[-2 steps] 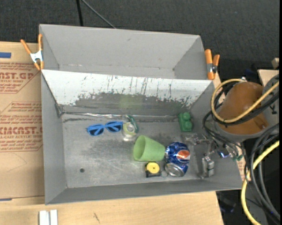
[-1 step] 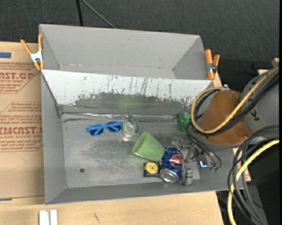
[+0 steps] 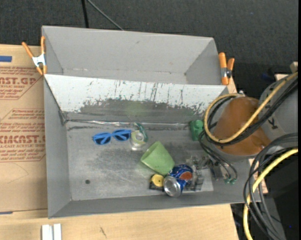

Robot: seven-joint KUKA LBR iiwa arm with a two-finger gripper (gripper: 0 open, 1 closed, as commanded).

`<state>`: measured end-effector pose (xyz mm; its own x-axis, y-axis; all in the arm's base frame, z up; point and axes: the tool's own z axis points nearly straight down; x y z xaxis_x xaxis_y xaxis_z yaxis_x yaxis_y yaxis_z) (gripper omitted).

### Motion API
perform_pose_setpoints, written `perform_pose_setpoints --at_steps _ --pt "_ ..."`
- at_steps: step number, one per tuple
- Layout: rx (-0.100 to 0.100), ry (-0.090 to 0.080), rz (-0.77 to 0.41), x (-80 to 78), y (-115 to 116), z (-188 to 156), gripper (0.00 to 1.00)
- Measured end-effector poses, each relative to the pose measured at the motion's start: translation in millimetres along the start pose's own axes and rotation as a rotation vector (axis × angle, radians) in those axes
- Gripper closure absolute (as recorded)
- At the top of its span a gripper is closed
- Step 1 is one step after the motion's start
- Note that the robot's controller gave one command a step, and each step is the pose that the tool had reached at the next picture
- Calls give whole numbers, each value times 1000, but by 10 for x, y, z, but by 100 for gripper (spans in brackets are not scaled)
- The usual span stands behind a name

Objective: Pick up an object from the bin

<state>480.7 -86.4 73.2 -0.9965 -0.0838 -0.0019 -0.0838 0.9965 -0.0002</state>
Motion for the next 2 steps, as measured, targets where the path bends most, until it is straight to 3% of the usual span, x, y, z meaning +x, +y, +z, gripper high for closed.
perform_pose_setpoints --at_steps 1,2 --pt "-1 -9 9 -373 559 -1063 100" --pt "3 -9 19 -552 201 -1779 100"
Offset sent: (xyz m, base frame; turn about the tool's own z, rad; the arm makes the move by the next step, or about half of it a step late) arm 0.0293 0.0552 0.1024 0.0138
